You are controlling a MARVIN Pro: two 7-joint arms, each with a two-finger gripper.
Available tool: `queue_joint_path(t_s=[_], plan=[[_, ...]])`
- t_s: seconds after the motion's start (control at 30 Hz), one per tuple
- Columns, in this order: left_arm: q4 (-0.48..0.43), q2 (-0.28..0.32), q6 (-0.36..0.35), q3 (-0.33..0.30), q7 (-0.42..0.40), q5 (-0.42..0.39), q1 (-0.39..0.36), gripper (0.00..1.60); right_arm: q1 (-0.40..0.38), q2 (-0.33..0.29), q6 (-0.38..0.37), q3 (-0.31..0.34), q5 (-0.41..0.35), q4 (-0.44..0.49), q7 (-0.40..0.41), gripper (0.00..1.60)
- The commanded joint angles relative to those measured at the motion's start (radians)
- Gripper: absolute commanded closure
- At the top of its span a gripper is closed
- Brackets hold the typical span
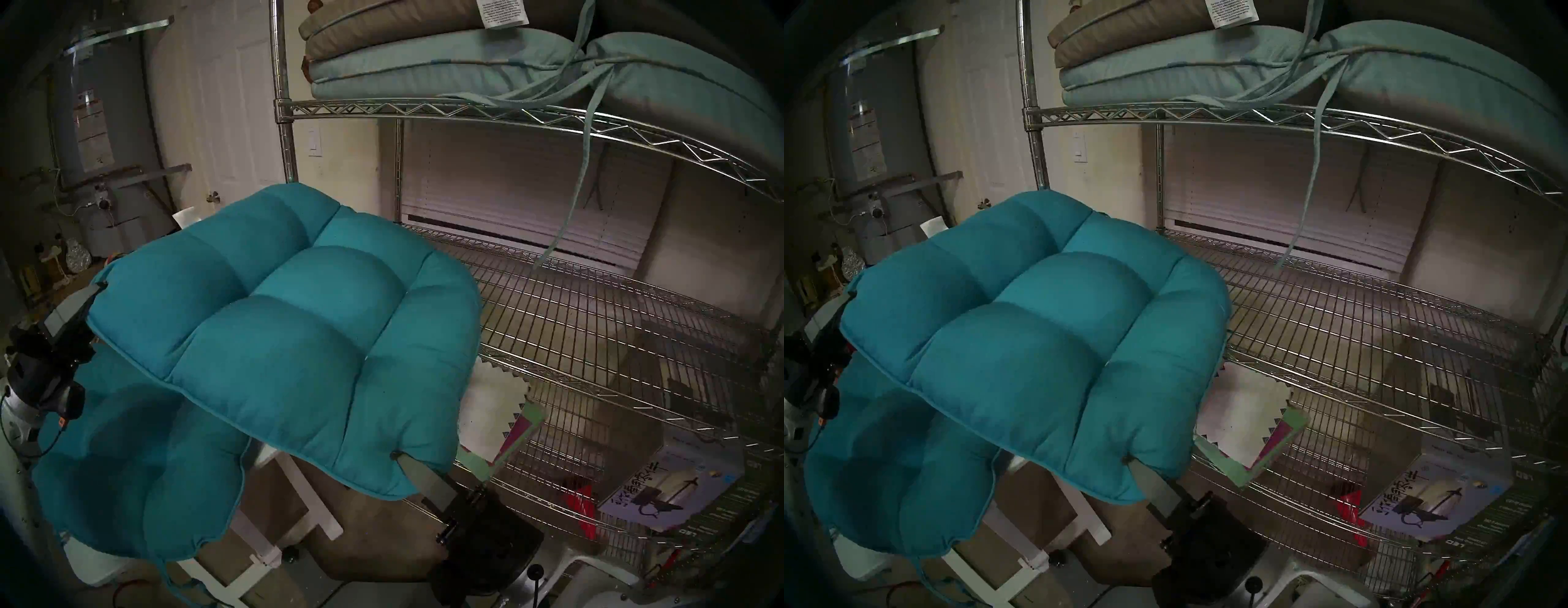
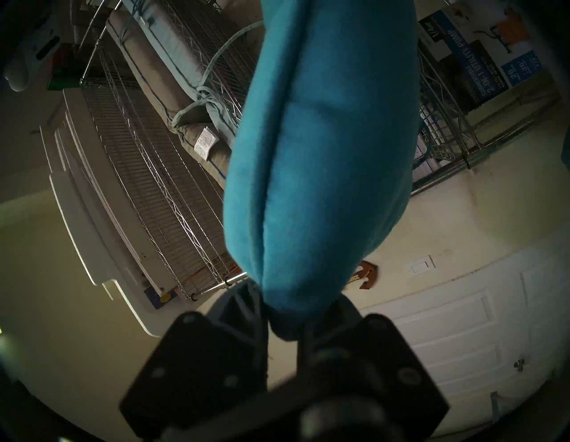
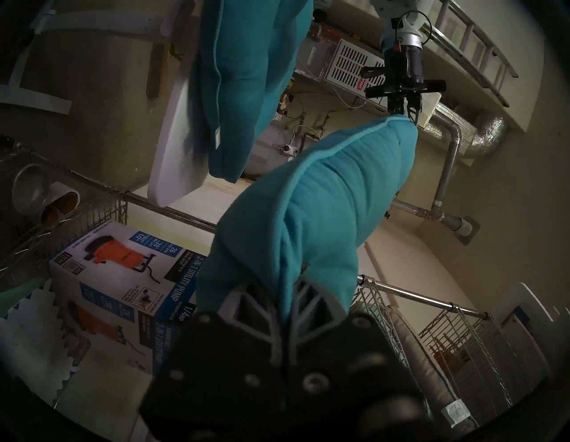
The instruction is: Take cushion off the shelf
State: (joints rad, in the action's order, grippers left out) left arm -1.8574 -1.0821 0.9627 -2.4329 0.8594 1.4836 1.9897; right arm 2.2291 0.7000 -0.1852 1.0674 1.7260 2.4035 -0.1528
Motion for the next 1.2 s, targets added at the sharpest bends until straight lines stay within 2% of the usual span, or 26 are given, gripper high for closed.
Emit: queue_joint_path(t_s=[0.0, 0.33, 1.17], plan=[[-0.026, -0.005, -0.003, -0.043, 0.079, -0.050, 0.020, 1.60, -0.010, -0.001, -0.003, 0.008, 0.000, 0.040, -0.025, 1.60], [-0.060, -0.033, -0.003, -0.075, 0.083, -0.067, 0.064, 1.60, -0.005, -0.001, -0.005, 0.008, 0.007, 0.040, -0.025, 1.60], [-0.154, -0.112, -0.003, -0.144, 0.072, -0.101, 0.157, 1.60, 0.069, -0.091, -0.018, 0.055, -0.011, 0.040, -0.079, 1.60]])
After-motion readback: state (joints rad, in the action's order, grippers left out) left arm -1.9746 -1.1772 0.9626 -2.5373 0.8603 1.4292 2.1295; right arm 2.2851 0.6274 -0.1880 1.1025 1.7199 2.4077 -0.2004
